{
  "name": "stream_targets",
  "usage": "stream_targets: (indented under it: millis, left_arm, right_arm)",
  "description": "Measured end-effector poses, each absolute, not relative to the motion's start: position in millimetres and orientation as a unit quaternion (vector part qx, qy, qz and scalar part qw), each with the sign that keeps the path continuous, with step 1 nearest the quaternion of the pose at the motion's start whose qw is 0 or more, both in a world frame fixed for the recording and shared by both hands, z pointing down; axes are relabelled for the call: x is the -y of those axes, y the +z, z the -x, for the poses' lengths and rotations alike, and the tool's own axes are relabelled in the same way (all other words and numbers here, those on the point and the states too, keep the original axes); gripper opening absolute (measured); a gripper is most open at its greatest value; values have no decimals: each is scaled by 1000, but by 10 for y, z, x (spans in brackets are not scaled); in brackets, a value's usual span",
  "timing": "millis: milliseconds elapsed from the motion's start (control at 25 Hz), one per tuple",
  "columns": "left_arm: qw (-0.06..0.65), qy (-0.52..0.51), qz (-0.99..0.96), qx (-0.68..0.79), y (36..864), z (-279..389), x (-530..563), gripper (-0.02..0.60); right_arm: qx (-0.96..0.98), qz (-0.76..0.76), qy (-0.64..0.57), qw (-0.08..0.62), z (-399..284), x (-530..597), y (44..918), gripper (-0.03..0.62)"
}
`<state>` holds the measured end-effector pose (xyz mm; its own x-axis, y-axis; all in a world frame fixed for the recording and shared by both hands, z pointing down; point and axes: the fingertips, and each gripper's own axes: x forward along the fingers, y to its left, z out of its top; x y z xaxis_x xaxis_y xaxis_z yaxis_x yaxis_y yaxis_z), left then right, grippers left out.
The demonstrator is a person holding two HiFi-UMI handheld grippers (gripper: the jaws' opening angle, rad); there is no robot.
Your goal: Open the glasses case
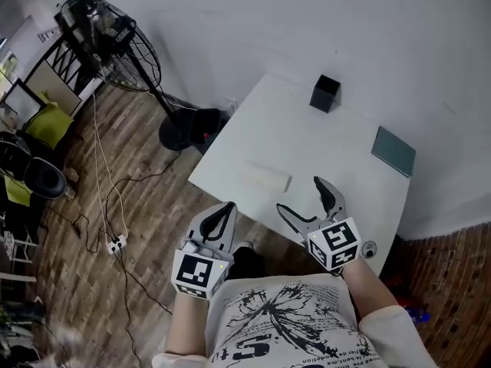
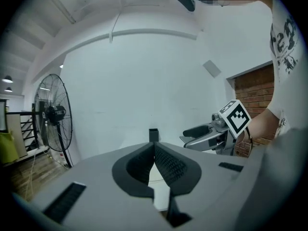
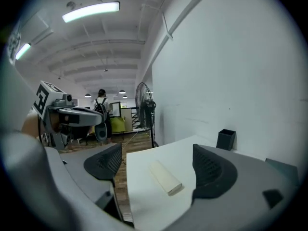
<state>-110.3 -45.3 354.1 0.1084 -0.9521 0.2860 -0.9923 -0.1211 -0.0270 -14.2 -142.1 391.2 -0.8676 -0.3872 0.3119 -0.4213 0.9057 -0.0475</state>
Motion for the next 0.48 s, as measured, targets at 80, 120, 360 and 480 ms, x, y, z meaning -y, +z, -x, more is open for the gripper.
stream_targets:
  millis: [80,120,360,480]
  left_arm:
    - [89,123,-759,633,3649,1222,707,14]
    - [94,128,-768,620,3719,1281,820,14]
    - [120,149,-813,549,4199,1609,1353,14]
    - [142,165,-824,523,4576,1742,1540,14]
  right_arm:
    - [958,-226,64,163,272,1561,4011,463]
    - [955,-234,69,171,333,1631,4069,463]
    - [922,-291,95,239,566,1934,4564,463]
    - [905,-307,103,278,649,2026,4921,463]
